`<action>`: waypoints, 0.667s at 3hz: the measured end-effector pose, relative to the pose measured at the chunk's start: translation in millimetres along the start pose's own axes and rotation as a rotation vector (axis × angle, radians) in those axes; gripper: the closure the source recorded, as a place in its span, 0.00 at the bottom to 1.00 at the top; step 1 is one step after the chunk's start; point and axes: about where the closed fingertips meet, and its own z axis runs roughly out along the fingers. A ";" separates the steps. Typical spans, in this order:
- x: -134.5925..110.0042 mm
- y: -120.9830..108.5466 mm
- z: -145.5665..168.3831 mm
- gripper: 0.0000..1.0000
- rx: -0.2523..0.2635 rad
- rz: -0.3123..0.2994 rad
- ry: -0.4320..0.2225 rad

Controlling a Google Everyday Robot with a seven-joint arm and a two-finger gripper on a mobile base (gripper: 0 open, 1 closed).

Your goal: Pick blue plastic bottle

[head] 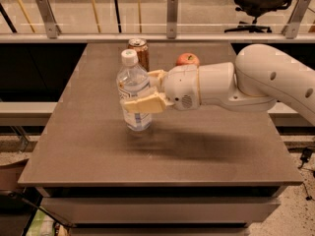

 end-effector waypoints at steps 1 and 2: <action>-11.0 -8.8 -6.0 1.00 0.011 -0.033 -0.004; -28.7 -17.3 -13.6 1.00 0.026 -0.072 0.003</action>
Offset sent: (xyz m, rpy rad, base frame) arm 0.0264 -0.0190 0.0571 -0.0340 -0.1248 -0.0239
